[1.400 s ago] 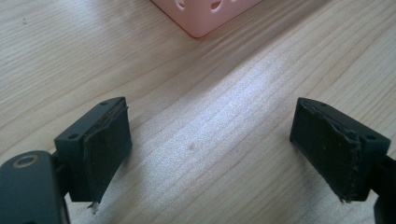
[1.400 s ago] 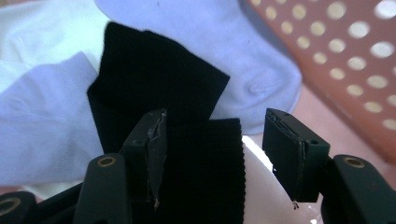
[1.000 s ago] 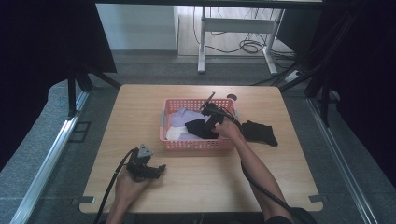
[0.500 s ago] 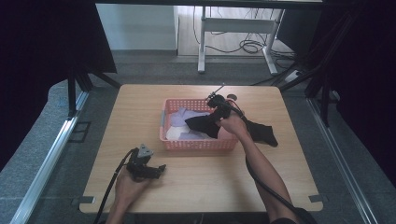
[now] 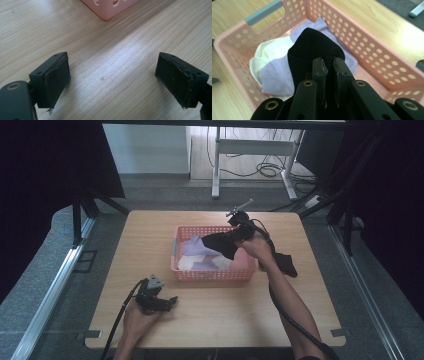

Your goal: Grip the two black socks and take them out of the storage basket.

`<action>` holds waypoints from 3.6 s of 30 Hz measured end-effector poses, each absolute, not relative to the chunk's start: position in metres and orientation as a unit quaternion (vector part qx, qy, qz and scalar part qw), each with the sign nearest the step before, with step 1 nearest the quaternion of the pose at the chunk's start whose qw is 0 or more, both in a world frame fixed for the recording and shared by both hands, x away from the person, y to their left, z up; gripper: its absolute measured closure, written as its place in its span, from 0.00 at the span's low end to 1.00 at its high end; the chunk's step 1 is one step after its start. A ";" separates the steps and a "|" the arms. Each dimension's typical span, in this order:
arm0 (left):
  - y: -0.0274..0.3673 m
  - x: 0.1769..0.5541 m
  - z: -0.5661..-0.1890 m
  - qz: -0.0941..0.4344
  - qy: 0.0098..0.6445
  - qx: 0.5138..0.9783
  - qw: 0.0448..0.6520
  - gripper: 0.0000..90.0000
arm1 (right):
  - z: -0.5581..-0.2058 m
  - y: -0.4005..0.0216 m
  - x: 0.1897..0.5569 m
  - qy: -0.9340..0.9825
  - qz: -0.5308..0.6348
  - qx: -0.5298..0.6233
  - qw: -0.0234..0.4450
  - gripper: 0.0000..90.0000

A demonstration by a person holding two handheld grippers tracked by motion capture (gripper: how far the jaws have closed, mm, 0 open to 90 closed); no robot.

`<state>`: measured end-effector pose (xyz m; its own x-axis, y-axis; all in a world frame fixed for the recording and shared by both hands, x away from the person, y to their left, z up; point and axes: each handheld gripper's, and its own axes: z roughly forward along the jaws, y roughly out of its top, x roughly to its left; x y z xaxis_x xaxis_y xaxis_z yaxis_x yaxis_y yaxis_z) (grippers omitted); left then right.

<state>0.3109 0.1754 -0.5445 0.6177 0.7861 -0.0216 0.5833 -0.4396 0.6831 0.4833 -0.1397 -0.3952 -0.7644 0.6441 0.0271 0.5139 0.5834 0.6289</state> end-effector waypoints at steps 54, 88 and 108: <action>0.176 0.311 -0.544 0.151 0.410 0.836 0.333 0.14 | -0.372 -0.302 0.462 0.803 0.317 0.455 0.217 0.90; 0.175 0.311 -0.545 0.150 0.413 0.833 0.336 0.14 | -0.460 -0.318 0.469 0.808 0.262 0.488 0.200 0.89; 0.175 0.311 -0.545 0.151 0.411 0.834 0.336 0.14 | -0.498 -0.322 0.474 0.807 0.234 0.508 0.190 0.70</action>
